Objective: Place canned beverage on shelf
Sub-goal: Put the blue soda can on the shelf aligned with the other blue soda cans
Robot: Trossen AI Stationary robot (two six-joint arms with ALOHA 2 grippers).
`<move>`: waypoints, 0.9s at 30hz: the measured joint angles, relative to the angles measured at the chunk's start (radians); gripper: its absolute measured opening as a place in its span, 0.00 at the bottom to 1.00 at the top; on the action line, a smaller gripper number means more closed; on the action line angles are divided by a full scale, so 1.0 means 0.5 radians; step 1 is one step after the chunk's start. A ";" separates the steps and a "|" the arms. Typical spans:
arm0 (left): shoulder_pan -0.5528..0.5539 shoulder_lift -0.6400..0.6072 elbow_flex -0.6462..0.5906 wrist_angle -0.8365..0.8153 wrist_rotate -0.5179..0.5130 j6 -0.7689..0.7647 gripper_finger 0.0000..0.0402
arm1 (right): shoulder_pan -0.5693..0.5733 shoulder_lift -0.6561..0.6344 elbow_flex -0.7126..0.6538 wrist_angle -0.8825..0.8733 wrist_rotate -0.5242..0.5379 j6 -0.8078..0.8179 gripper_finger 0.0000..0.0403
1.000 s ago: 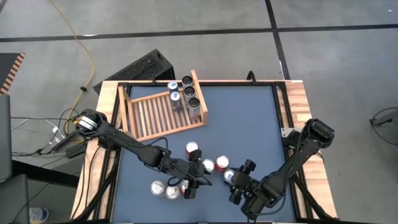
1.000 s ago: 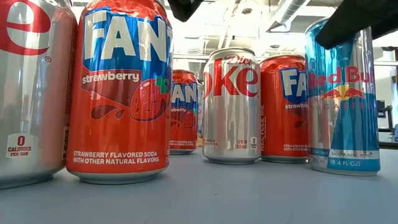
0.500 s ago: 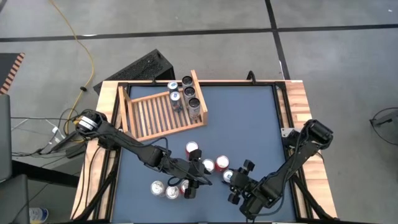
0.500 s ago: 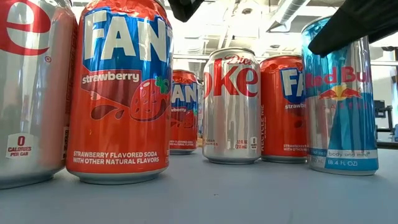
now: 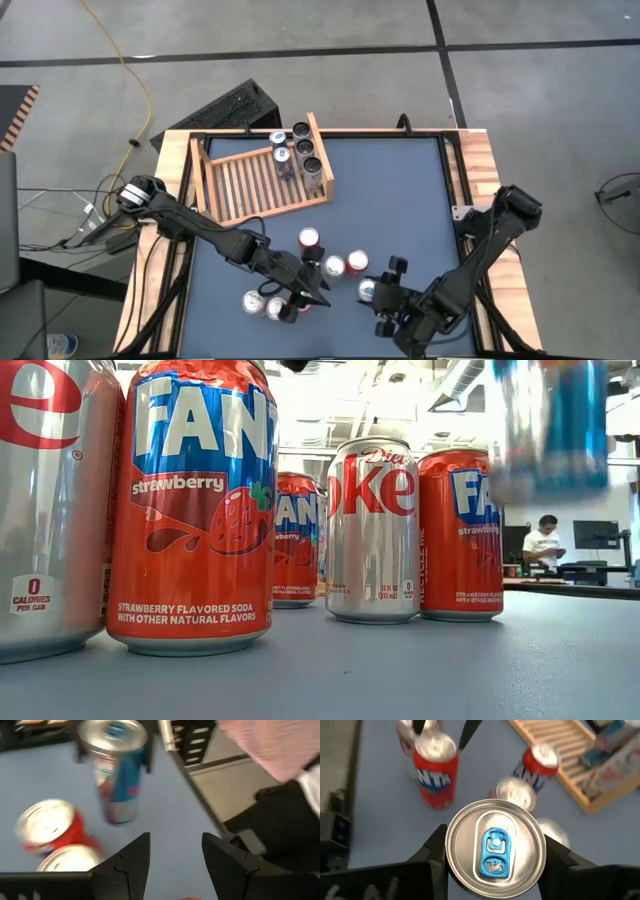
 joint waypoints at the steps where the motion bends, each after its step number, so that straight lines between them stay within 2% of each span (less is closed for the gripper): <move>1: -0.001 -0.001 0.000 0.015 0.045 0.031 0.42 | 0.000 -0.026 0.017 0.009 0.002 -0.053 0.44; 10: 0.000 -0.001 0.000 0.209 0.115 0.196 0.48 | -0.013 -0.142 0.037 0.240 0.009 -0.513 0.44; 13: -0.002 -0.001 0.000 0.262 0.227 0.232 0.52 | -0.015 -0.150 0.038 0.318 0.009 -0.603 0.44; 16: -0.002 -0.001 0.000 0.301 0.306 0.166 0.55 | -0.008 -0.153 0.039 0.341 0.008 -0.631 0.44; 20: -0.003 -0.001 0.000 0.414 0.306 0.028 0.56 | 0.010 -0.153 0.039 0.348 0.008 -0.633 0.44; 23: -0.003 -0.001 0.000 0.494 0.215 -0.005 0.56 | 0.018 -0.153 0.039 0.349 0.007 -0.624 0.44; 27: -0.003 -0.001 0.000 0.580 -0.099 0.342 0.56 | 0.017 -0.153 0.039 0.362 0.007 -0.620 0.44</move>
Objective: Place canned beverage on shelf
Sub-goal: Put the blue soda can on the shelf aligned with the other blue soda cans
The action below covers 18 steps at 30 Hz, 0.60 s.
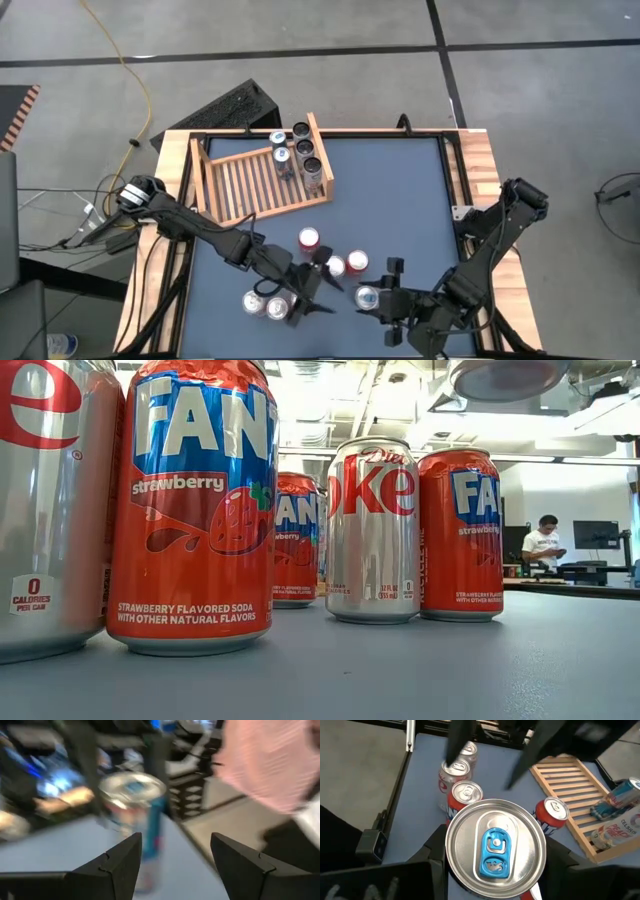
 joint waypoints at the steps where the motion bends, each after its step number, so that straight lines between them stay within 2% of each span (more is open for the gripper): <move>1: 0.000 0.000 0.000 0.026 -0.056 0.089 0.56 | 0.000 0.000 0.000 -0.002 0.000 0.000 0.44; 9: 0.006 -0.001 0.001 0.206 -0.034 0.390 0.61 | -0.001 0.000 0.000 -0.015 0.001 0.001 0.45; 18: 0.038 0.017 0.001 0.281 -0.022 0.344 0.74 | -0.019 0.000 0.000 -0.016 0.000 -0.005 0.45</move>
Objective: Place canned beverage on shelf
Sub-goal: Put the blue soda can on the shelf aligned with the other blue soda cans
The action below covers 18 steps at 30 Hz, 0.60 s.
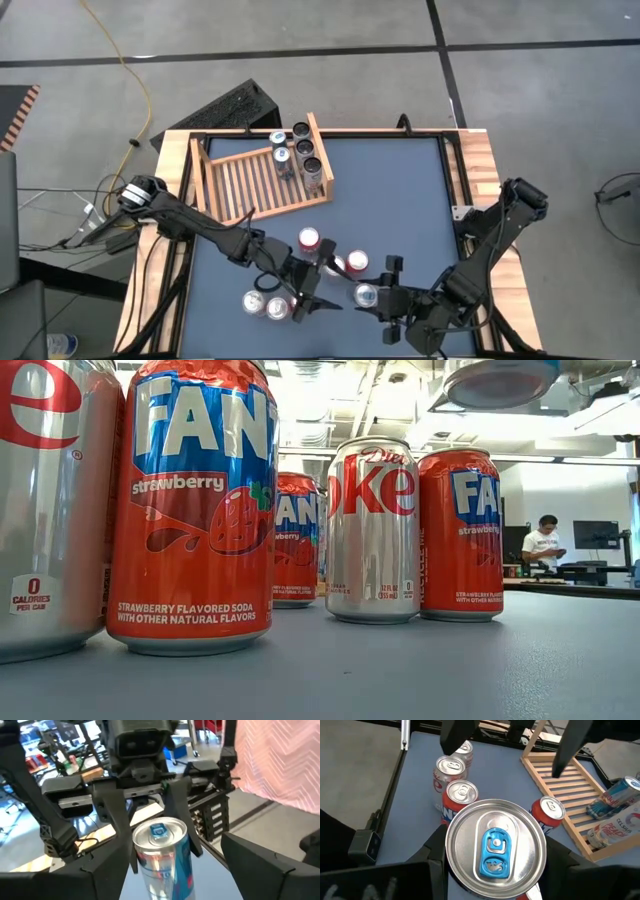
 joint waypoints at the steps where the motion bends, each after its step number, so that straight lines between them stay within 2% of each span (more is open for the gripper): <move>1: 0.002 0.000 0.000 0.012 -0.010 -0.023 0.75 | -0.006 0.000 0.000 0.001 0.000 -0.003 0.45; 10: 0.008 0.000 0.000 0.011 -0.082 -0.098 0.75 | -0.062 0.000 0.000 0.002 -0.008 -0.010 0.46; 18: 0.017 -0.021 0.000 -0.343 -0.457 -0.199 0.75 | -0.084 0.001 0.000 0.014 -0.008 -0.135 0.46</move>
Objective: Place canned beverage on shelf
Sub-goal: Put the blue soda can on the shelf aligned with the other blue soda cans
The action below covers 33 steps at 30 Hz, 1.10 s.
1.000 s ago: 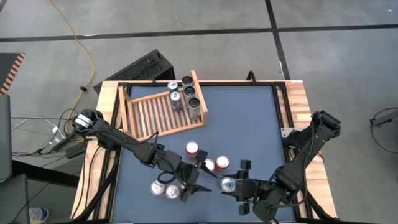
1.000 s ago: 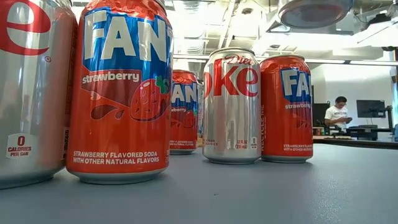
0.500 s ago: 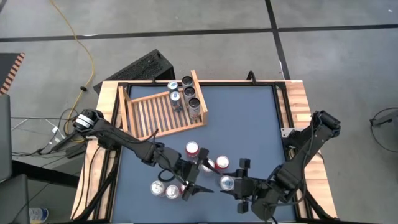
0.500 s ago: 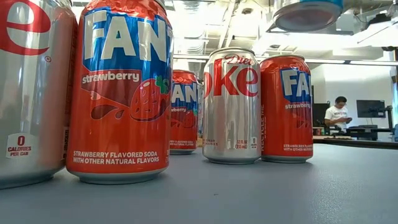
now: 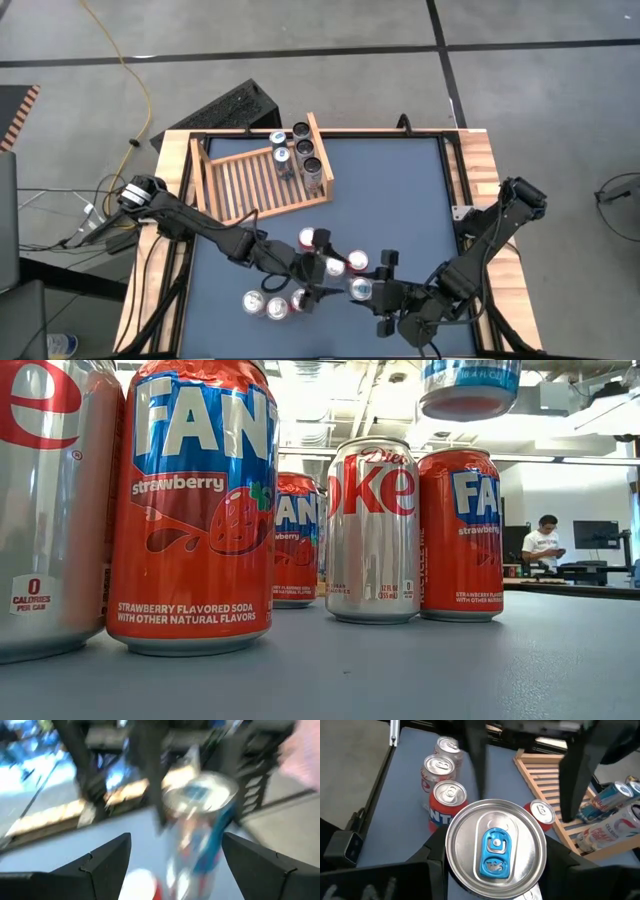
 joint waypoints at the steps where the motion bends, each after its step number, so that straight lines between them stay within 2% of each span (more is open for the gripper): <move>1: 0.001 -0.025 -0.003 -0.085 -0.021 -0.001 0.75 | -0.006 0.000 0.000 0.009 0.000 -0.012 0.46; 3: 0.002 -0.089 -0.003 -0.210 0.047 -0.025 0.75 | 0.000 -0.013 0.000 0.024 -0.001 -0.033 0.46; 6: -0.002 -0.150 0.002 -0.350 0.284 -0.103 0.75 | 0.005 -0.045 0.001 0.024 0.006 -0.047 0.46; 10: 0.002 -0.110 -0.011 -0.321 0.586 -0.135 0.75 | -0.004 -0.082 0.001 0.083 0.003 -0.162 0.46; 13: 0.008 -0.085 -0.012 -0.283 0.619 -0.129 0.75 | -0.025 -0.105 0.001 0.172 -0.025 -0.272 0.46; 16: 0.022 -0.104 -0.015 -0.394 0.504 -0.152 0.75 | -0.083 -0.108 0.001 0.269 -0.104 -0.413 0.46; 18: 0.024 -0.217 -0.018 -0.600 0.406 -0.163 0.75 | -0.137 -0.108 0.002 0.254 -0.159 -0.463 0.46; 22: -0.026 -0.652 0.012 -1.007 0.136 -0.216 0.75 | -0.295 -0.108 0.002 0.256 -0.280 -0.578 0.46; 25: -0.094 -0.920 0.009 -1.248 -0.114 -0.286 0.75 | -0.459 -0.108 0.002 0.360 -0.429 -0.786 0.46; 29: -0.159 -1.176 0.006 -1.397 -0.420 -0.322 0.75 | -0.754 -0.108 0.002 0.654 -0.818 -1.095 0.46; 33: -0.206 -1.357 0.007 -1.555 -0.577 -0.381 0.75 | -1.099 -0.107 0.002 0.829 -1.219 -1.204 0.46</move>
